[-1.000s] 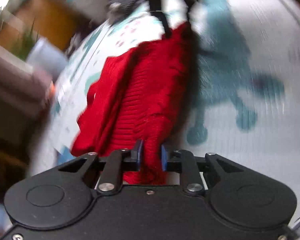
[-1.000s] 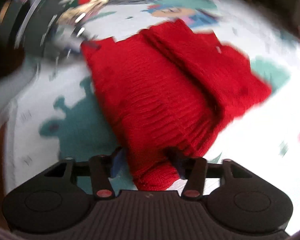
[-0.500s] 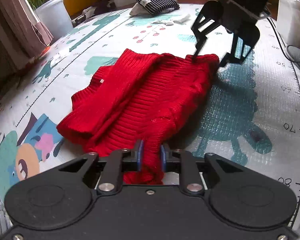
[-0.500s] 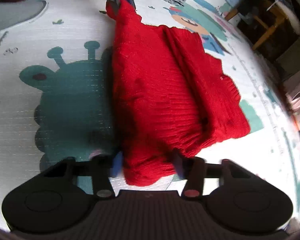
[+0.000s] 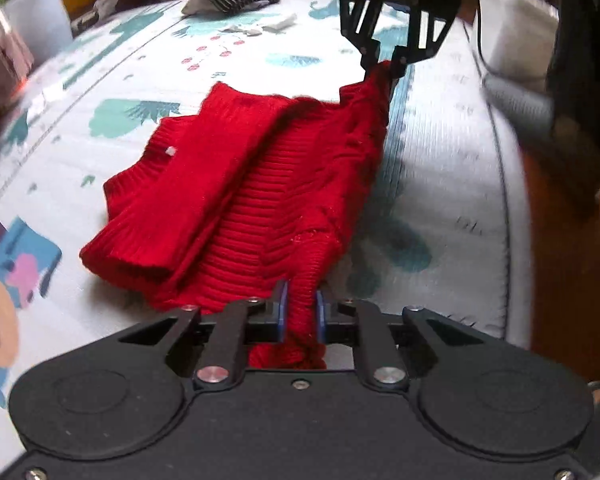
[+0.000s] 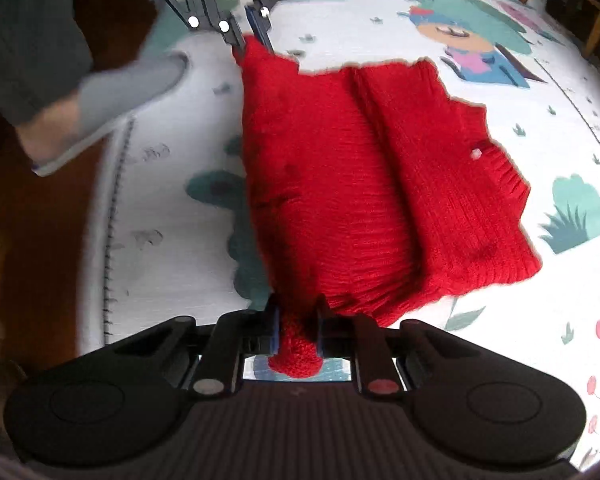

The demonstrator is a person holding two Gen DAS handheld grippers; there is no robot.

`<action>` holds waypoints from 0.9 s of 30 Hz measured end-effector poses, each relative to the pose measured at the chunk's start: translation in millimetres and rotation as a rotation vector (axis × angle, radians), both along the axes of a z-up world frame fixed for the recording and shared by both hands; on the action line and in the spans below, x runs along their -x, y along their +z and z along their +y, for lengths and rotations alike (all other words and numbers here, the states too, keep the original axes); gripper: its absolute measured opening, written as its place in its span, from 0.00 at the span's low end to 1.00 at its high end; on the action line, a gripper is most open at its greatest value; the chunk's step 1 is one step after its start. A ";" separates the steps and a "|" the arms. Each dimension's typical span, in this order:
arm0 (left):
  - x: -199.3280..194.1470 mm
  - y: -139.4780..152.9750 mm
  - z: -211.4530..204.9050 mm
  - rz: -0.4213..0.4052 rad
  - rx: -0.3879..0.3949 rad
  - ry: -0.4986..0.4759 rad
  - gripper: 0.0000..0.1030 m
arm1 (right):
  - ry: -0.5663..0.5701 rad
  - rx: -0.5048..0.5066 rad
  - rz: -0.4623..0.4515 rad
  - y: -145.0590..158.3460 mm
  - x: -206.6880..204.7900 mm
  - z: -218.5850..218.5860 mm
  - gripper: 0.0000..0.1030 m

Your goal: Fold clothes

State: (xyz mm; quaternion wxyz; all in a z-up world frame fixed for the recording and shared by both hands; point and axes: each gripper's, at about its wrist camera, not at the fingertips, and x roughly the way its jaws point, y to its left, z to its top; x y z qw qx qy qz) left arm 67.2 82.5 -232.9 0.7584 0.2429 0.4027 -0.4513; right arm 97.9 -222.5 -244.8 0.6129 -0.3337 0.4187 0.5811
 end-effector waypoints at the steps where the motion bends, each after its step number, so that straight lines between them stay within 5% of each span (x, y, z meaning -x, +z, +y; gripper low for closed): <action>1: -6.1 4.7 3.0 0.018 0.018 0.006 0.11 | -0.012 -0.010 0.009 6.6 -10.1 -0.9 0.18; 7: -71.9 32.1 29.2 0.168 0.141 0.070 0.11 | -0.085 -0.050 0.055 34.5 -86.2 -1.6 0.18; 13: -172.5 20.4 59.9 0.496 0.313 0.184 0.11 | -0.261 -0.047 0.452 14.4 -190.3 2.9 0.18; 21: -249.2 -27.6 68.3 0.618 0.308 0.272 0.12 | -0.537 -0.123 0.645 -37.6 -264.5 -22.0 0.19; 24: -262.3 -42.1 74.0 0.608 0.285 0.361 0.46 | -0.676 -0.199 0.721 -60.7 -266.4 -33.8 0.24; 27: -255.6 -44.5 87.4 0.620 0.358 0.421 0.48 | -0.756 -0.298 0.778 -70.2 -253.2 -48.9 0.34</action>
